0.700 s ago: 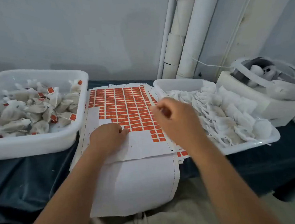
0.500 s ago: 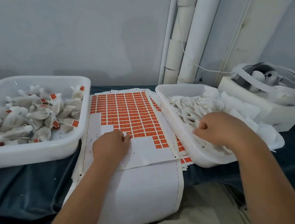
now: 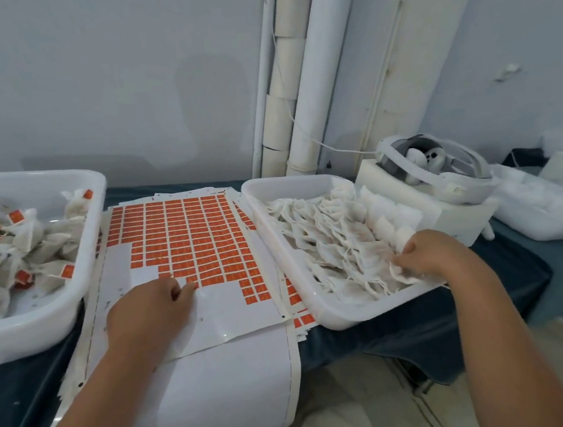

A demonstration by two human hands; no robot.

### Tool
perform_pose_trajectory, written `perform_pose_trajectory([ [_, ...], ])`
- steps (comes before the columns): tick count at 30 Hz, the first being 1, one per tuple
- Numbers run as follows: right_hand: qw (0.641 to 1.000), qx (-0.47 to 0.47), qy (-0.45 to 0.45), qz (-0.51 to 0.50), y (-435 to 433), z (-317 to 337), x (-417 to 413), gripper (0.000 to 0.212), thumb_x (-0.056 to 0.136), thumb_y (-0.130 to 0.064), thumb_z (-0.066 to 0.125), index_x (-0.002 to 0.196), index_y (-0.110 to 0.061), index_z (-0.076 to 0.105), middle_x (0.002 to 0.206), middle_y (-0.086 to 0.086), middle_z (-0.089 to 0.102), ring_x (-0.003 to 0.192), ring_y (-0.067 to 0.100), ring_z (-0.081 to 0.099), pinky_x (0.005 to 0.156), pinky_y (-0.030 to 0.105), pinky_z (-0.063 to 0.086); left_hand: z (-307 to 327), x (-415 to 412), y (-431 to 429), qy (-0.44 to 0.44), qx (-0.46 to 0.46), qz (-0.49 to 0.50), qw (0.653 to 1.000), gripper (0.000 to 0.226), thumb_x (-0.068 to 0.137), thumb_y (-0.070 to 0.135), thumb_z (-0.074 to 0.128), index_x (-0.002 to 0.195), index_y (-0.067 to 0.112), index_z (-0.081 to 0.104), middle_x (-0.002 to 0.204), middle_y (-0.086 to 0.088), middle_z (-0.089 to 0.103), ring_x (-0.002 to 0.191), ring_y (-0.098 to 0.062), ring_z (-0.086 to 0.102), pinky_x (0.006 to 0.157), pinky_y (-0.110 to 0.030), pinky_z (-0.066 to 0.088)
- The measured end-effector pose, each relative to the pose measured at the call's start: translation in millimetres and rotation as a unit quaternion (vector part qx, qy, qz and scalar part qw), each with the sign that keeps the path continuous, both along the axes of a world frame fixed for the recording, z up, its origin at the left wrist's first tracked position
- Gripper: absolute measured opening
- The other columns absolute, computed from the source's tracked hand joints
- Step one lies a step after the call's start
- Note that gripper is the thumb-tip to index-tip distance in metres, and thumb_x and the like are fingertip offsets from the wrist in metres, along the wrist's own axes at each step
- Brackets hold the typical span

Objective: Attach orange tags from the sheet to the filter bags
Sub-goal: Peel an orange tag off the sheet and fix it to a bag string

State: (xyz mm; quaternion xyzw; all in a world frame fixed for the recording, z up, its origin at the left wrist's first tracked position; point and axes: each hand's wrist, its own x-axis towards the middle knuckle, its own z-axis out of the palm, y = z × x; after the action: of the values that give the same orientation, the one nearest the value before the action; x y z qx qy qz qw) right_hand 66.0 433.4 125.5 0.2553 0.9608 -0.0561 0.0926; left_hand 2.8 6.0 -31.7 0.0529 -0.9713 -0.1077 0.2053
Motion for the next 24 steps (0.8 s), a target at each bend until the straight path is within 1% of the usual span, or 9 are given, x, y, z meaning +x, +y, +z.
perform_pose_trajectory([
  [3, 0.999, 0.017, 0.04, 0.013, 9, 1, 4, 0.055, 0.096, -0.052, 0.064, 0.061, -0.011, 0.058, 0.062, 0.004, 0.054, 0.063, 0.021, 0.058, 0.063, 0.033, 0.042, 2, 2, 2, 0.012, -0.006, 0.006, 1.0, 0.059, 0.096, 0.063, 0.036, 0.054, 0.027, 0.057, 0.043, 0.014, 0.051, 0.041, -0.005, 0.051, 0.047, -0.019, 0.032],
  [5, 0.999, 0.014, 0.046, 0.025, 8, 4, 11, 0.063, 0.094, -0.063, 0.059, 0.055, -0.016, 0.045, 0.055, 0.0, 0.041, 0.054, 0.019, 0.047, 0.059, 0.033, 0.036, 3, 5, 3, 0.015, -0.006, 0.003, 1.0, 0.059, 0.095, 0.062, 0.036, 0.053, 0.026, 0.057, 0.042, 0.013, 0.051, 0.04, -0.005, 0.051, 0.047, -0.019, 0.033],
  [7, 0.998, 0.035, 0.01, 0.058, 1, 6, 18, 0.068, 0.087, -0.074, 0.058, 0.054, -0.019, 0.037, 0.053, -0.004, 0.034, 0.05, 0.016, 0.039, 0.056, 0.03, 0.03, 5, 7, 4, 0.017, -0.004, 0.002, 1.0, 0.059, 0.095, 0.061, 0.036, 0.053, 0.026, 0.058, 0.042, 0.012, 0.052, 0.041, -0.006, 0.052, 0.047, -0.019, 0.034],
  [10, 0.994, 0.062, -0.027, 0.084, -8, 4, 22, 0.064, 0.08, -0.075, 0.067, 0.057, -0.019, 0.048, 0.058, -0.005, 0.045, 0.056, 0.014, 0.048, 0.058, 0.029, 0.035, 7, 8, 4, 0.017, 0.001, 0.005, 1.0, 0.059, 0.095, 0.061, 0.036, 0.053, 0.025, 0.058, 0.042, 0.012, 0.053, 0.042, -0.005, 0.052, 0.049, -0.02, 0.034],
  [12, 0.993, 0.081, -0.019, 0.08, -11, 4, 21, 0.049, 0.087, -0.056, 0.069, 0.059, -0.019, 0.053, 0.062, -0.004, 0.052, 0.062, 0.016, 0.055, 0.059, 0.03, 0.039, 8, 8, 4, 0.017, 0.009, 0.002, 1.0, 0.059, 0.095, 0.061, 0.036, 0.054, 0.026, 0.058, 0.043, 0.013, 0.053, 0.044, -0.005, 0.053, 0.05, -0.021, 0.036],
  [14, 0.994, 0.08, 0.028, 0.064, -9, 7, 23, 0.043, 0.094, -0.034, 0.06, 0.058, -0.017, 0.046, 0.061, -0.001, 0.047, 0.06, 0.02, 0.05, 0.058, 0.033, 0.037, 7, 7, 2, 0.016, 0.013, -0.007, 1.0, 0.059, 0.095, 0.062, 0.035, 0.054, 0.026, 0.058, 0.044, 0.013, 0.053, 0.045, -0.005, 0.053, 0.051, -0.021, 0.036],
  [17, 0.986, 0.063, 0.142, 0.06, -3, 16, 25, 0.041, 0.103, -0.023, 0.048, 0.064, -0.013, 0.043, 0.064, 0.003, 0.049, 0.062, 0.022, 0.049, 0.057, 0.036, 0.036, 5, 6, 2, 0.014, 0.018, -0.004, 1.0, 0.059, 0.094, 0.062, 0.035, 0.054, 0.026, 0.058, 0.044, 0.012, 0.054, 0.045, -0.005, 0.053, 0.051, -0.021, 0.036],
  [20, 0.959, 0.025, 0.267, 0.094, -9, 28, 27, 0.039, 0.111, -0.03, 0.039, 0.075, -0.017, 0.047, 0.072, 0.004, 0.057, 0.069, 0.022, 0.056, 0.062, 0.039, 0.041, 3, 3, 1, 0.021, 0.018, 0.002, 1.0, 0.061, 0.093, 0.063, 0.033, 0.051, 0.026, 0.058, 0.041, 0.012, 0.052, 0.043, -0.004, 0.052, 0.05, -0.02, 0.036],
  [24, 0.891, -0.052, 0.415, 0.175, -50, 42, 26, 0.03, 0.111, -0.041, 0.038, 0.086, -0.027, 0.049, 0.072, -0.005, 0.058, 0.065, 0.011, 0.056, 0.057, 0.032, 0.036, 2, 1, -1, -0.002, 0.033, -0.007, 0.999, 0.06, 0.094, 0.065, 0.033, 0.056, 0.028, 0.061, 0.047, 0.015, 0.055, 0.048, -0.004, 0.055, 0.055, -0.024, 0.043],
])
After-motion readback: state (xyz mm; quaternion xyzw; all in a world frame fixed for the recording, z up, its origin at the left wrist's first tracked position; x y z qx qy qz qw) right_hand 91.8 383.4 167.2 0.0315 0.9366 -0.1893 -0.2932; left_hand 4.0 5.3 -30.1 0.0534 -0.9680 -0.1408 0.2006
